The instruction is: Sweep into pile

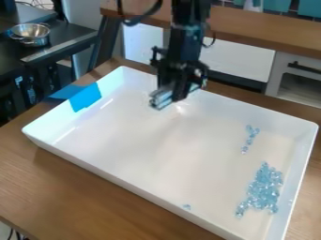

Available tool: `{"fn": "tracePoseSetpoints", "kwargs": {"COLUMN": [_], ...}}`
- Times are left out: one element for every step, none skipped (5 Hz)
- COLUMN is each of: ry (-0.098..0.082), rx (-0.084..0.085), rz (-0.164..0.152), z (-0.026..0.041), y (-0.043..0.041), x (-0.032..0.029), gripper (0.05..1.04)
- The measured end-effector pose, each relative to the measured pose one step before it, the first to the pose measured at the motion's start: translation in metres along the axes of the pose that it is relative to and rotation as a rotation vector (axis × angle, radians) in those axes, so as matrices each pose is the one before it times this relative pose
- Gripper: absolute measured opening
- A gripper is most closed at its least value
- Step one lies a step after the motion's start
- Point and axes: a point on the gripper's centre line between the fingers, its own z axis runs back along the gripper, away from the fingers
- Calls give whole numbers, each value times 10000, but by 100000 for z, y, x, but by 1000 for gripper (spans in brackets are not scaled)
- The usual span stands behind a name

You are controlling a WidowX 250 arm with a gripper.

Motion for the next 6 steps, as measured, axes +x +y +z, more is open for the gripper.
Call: {"fn": "tracePoseSetpoints", "kwargs": {"ry": [27,-76,153,-115,-30,33], "rx": [430,458,239,121,63,-39], "rz": [-498,-313,12,19,-75,-1], "z": [-1870,-2189,-1466,-257,108,232], "y": [138,-1442,-1723,-793,-1352,-862], "x": [-189,866,699,997,732,455], "gripper": [383,384,383,384,384,383]}}
